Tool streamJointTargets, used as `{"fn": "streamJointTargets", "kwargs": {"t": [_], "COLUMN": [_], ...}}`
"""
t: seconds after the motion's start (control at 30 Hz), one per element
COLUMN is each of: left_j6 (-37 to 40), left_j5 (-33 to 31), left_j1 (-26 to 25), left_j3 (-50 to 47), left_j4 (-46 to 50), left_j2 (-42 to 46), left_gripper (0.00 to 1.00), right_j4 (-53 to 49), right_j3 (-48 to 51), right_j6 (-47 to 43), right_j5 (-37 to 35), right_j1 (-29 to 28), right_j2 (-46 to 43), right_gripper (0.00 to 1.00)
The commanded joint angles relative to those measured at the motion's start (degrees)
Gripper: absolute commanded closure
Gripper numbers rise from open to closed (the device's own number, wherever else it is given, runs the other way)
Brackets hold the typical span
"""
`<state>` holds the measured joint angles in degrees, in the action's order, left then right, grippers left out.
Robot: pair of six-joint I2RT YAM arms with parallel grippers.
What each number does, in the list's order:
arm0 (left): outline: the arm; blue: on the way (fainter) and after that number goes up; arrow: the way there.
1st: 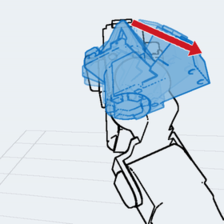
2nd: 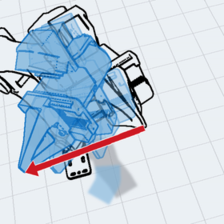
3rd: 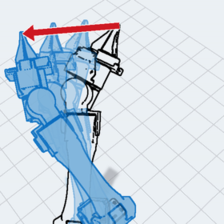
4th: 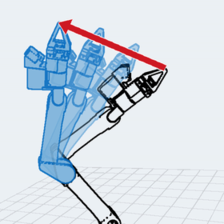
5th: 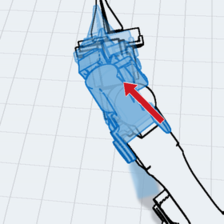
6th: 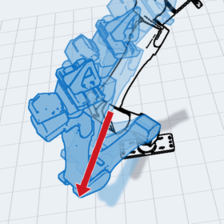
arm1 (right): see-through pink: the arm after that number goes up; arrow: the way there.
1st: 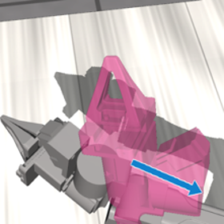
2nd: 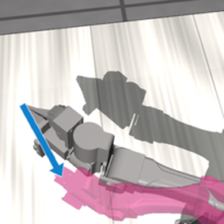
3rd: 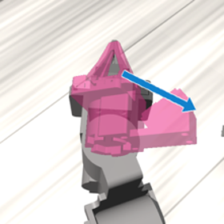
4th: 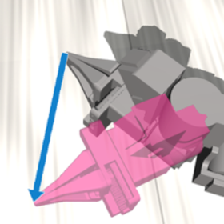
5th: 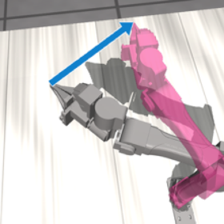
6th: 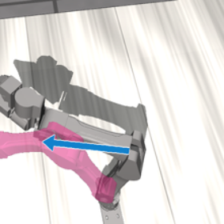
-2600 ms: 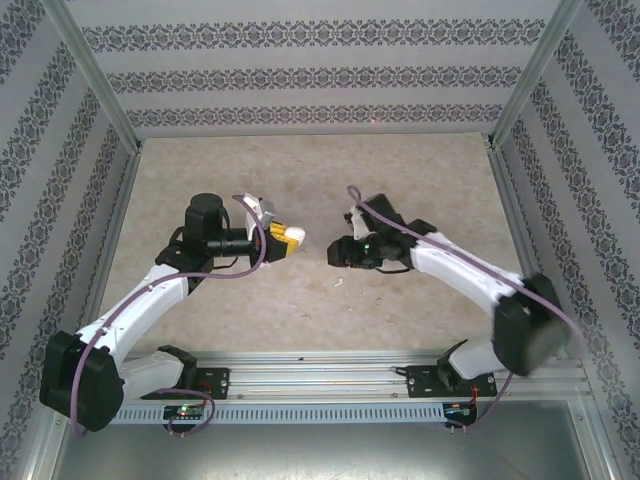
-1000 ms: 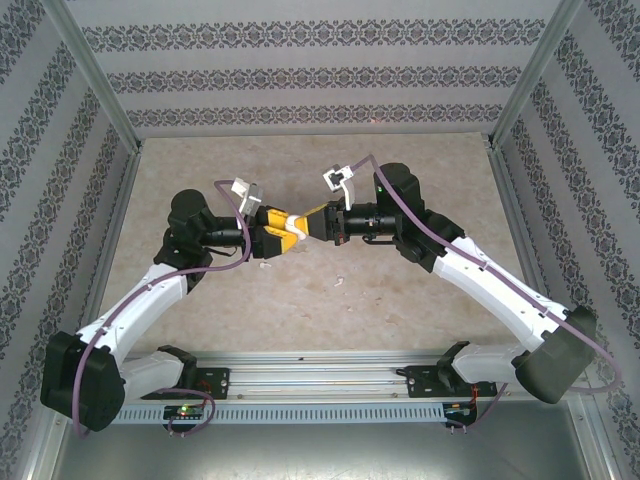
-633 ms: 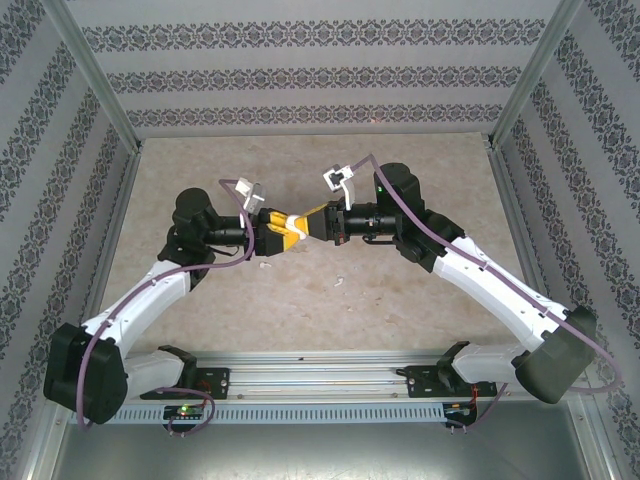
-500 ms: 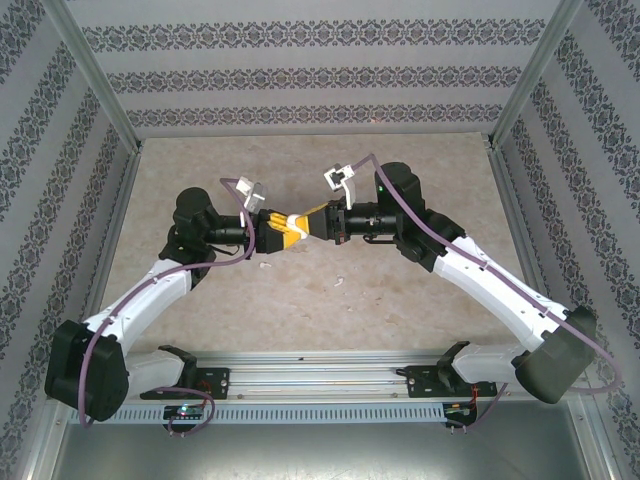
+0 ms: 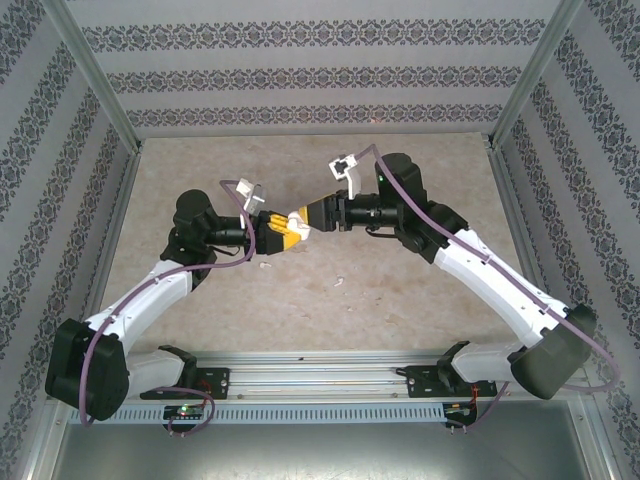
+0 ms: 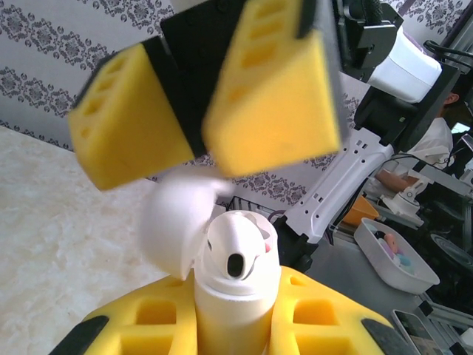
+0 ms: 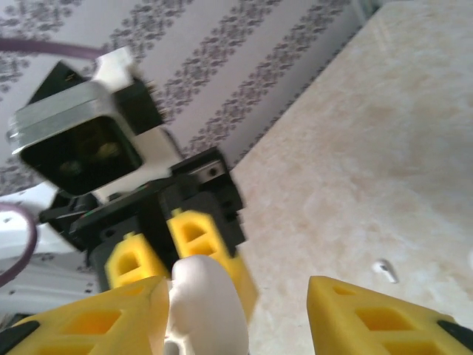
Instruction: Insert wireless bluetooth earbuds into charging case
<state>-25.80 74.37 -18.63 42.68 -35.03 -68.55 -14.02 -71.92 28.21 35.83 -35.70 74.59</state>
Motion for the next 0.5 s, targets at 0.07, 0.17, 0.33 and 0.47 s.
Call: {"fn": "streamJointTargets", "kwargs": {"t": [0.07,0.17,0.33,0.47], "left_j6": [2.0,2.2,4.1,7.7], "left_j5": [0.4,-0.4,-2.5,-5.5], "left_j1": [0.1,0.1,0.1,0.3], "left_j3": [-0.5,-0.7,-1.2,-1.8], "left_j4": [-3.6,-3.9,-1.9,2.0], "left_j2": [2.2,2.5,3.2,4.4], "left_gripper": [1.00,1.00,1.00,1.00], "right_j4": [-4.1,-5.2,-7.2,-11.4], "right_j3": [-1.7,-2.4,-3.5,-5.2], "right_j6": [0.7,1.0,2.2,5.4], "right_j5": [-3.8,-2.8,-3.5,-6.5], "right_j1": [0.9,0.9,1.0,2.3], "right_j2": [1.7,2.7,2.7,1.3], "right_gripper": [0.47,0.47,0.45,0.40]}}
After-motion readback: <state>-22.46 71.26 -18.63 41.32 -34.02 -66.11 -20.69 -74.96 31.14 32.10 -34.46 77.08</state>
